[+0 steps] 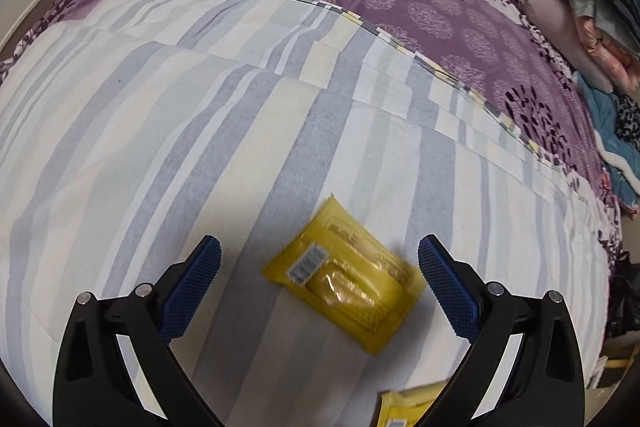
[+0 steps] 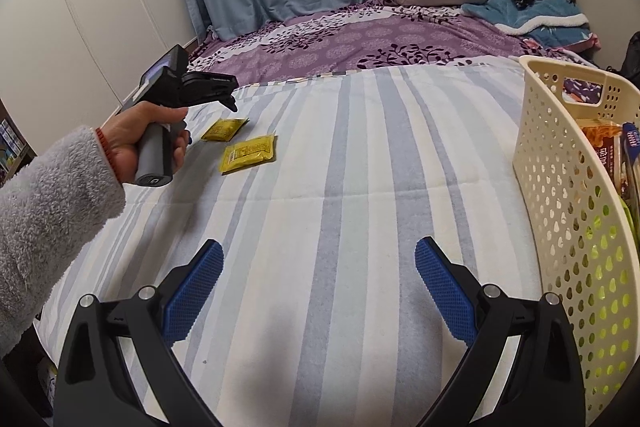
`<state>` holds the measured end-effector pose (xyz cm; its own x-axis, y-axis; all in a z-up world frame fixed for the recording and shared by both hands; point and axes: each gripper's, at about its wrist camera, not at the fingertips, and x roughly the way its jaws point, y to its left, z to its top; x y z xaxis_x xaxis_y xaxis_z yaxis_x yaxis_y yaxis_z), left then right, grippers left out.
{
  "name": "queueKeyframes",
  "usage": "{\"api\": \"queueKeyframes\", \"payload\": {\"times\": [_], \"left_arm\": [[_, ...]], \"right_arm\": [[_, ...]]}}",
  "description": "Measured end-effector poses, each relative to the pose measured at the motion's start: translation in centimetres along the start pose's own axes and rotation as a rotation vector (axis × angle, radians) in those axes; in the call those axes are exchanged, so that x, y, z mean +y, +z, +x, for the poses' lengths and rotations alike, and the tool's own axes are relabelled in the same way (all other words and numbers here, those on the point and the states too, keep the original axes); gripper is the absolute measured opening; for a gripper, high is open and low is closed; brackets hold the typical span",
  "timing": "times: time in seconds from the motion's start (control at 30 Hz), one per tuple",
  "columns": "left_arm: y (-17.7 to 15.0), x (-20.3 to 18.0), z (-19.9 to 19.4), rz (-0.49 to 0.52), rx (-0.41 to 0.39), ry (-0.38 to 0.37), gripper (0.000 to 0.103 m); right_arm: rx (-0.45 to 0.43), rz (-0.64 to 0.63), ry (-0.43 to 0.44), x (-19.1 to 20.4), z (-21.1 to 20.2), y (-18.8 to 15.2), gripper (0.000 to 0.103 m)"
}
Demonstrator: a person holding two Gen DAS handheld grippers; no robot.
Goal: Organize snacks
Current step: 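Grasp a yellow sachet with the left gripper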
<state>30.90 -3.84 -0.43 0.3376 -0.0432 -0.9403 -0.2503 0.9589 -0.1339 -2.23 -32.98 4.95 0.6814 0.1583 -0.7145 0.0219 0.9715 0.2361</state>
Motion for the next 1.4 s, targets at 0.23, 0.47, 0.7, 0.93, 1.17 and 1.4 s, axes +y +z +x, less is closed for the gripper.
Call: {"api": "queueKeyframes", "payload": {"times": [0.23,0.47,0.7,0.93,1.17,1.4], "left_arm": [[0.4,0.1,1.1,0.033,0.004,0.058,0.1],[-1.4,1.8,-0.1,0.11,0.006,0.042,0.1],[-1.9,4.3,-0.9,0.118,-0.023,0.014,0.1],[-1.5,3.8,-1.0,0.194,-0.086,0.024,0.062],[-1.7,4.1,-1.6,0.222,-0.099,-0.049,0.048],[-1.9,5.6,-4.1,0.224,-0.13,-0.115,0.048]], "right_arm": [[0.0,-0.007,0.0,0.4,0.4,0.3,0.096],[0.009,-0.006,0.016,0.8,1.0,0.6,0.096],[0.015,-0.038,0.033,2.1,1.2,0.6,0.096],[0.029,-0.049,0.022,2.8,1.6,0.4,0.096],[0.044,-0.073,0.006,3.3,3.1,1.2,0.096],[0.109,-0.103,0.075,5.3,7.7,3.2,0.096]]}}
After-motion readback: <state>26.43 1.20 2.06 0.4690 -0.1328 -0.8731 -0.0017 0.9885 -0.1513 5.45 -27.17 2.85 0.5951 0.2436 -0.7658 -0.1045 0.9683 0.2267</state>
